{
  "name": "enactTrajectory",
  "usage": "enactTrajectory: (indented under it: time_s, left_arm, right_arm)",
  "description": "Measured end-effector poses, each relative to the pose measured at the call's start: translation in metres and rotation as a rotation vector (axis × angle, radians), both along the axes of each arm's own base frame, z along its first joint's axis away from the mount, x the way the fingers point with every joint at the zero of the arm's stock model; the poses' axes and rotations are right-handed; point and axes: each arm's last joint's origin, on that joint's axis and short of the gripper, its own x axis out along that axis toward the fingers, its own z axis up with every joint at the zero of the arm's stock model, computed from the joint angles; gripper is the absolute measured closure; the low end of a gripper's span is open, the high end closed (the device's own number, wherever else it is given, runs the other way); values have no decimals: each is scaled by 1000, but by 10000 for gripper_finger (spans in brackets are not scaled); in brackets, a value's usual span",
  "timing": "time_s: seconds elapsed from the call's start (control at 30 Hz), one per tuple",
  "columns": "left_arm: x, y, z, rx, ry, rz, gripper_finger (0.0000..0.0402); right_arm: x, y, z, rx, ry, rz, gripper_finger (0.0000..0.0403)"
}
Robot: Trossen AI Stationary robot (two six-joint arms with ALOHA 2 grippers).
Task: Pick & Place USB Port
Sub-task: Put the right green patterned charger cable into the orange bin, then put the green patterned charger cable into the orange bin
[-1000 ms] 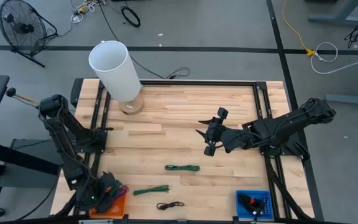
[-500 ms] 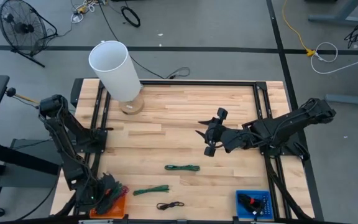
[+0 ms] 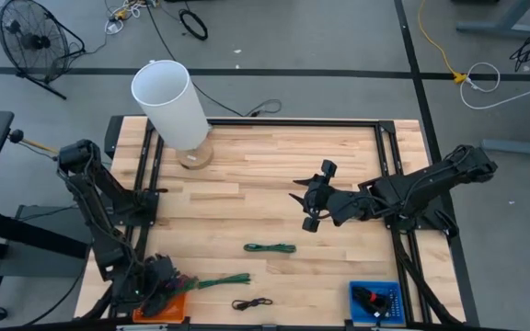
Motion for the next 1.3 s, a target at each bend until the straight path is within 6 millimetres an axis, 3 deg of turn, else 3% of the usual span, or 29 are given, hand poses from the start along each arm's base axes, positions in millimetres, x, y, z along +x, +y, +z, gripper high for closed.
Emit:
enactTrajectory:
  time_s: [0.1,0.33,0.53,0.77,0.9,1.1,1.3]
  left_arm:
    - [-1,1,-1,-11,35,30,328]
    - [-16,9,-8,34,302,84,328]
    - [-10,2,-4,-13,143,56,328]
    - [-7,-4,-1,-68,108,27,328]
    - [-7,-3,1,-54,76,6,328]
    - [5,5,6,-14,-14,-3,328]
    - [30,25,18,38,-122,-6,328]
  right_arm:
    - [0,0,0,8,3,13,239]
    - [0,1,-1,19,17,36,239]
    - [0,1,-1,27,19,40,239]
    - [0,1,-3,33,18,35,239]
    - [1,1,-17,20,20,40,239]
    - [2,-4,-44,19,21,25,239]
    - [5,-6,-43,36,-30,17,239]
